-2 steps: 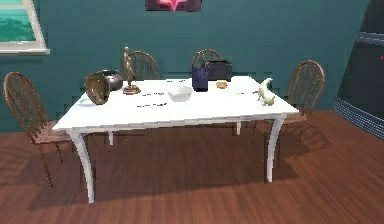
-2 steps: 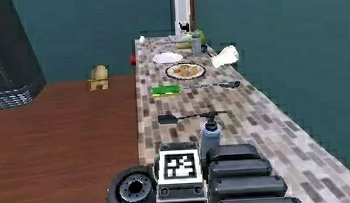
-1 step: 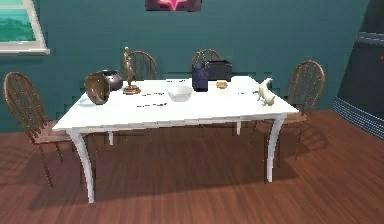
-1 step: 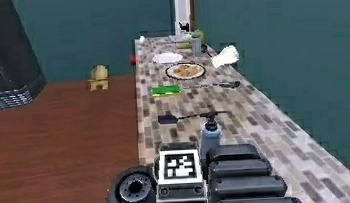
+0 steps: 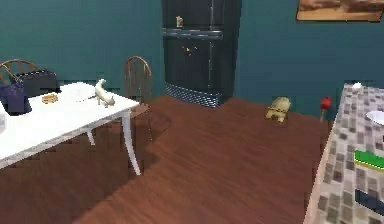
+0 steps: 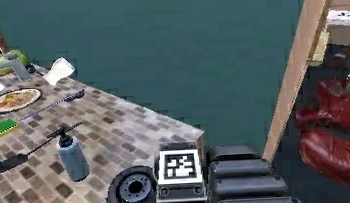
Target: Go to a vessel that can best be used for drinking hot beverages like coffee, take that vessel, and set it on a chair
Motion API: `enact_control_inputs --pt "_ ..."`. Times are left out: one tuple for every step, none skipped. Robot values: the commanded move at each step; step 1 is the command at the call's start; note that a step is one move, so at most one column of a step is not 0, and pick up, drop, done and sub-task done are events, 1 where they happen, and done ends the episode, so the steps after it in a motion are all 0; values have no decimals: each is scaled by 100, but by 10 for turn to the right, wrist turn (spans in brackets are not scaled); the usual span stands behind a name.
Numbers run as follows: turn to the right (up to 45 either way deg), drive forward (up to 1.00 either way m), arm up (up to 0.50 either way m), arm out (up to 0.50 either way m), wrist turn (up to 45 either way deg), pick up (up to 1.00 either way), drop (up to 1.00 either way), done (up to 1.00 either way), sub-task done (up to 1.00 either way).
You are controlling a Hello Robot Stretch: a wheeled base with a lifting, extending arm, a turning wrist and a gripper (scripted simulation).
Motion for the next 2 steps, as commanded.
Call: enact_control_inputs --pt "450 0 0 0 0 0 0 0 0" --pt "450 0 0 0 0 0 0 0 0"
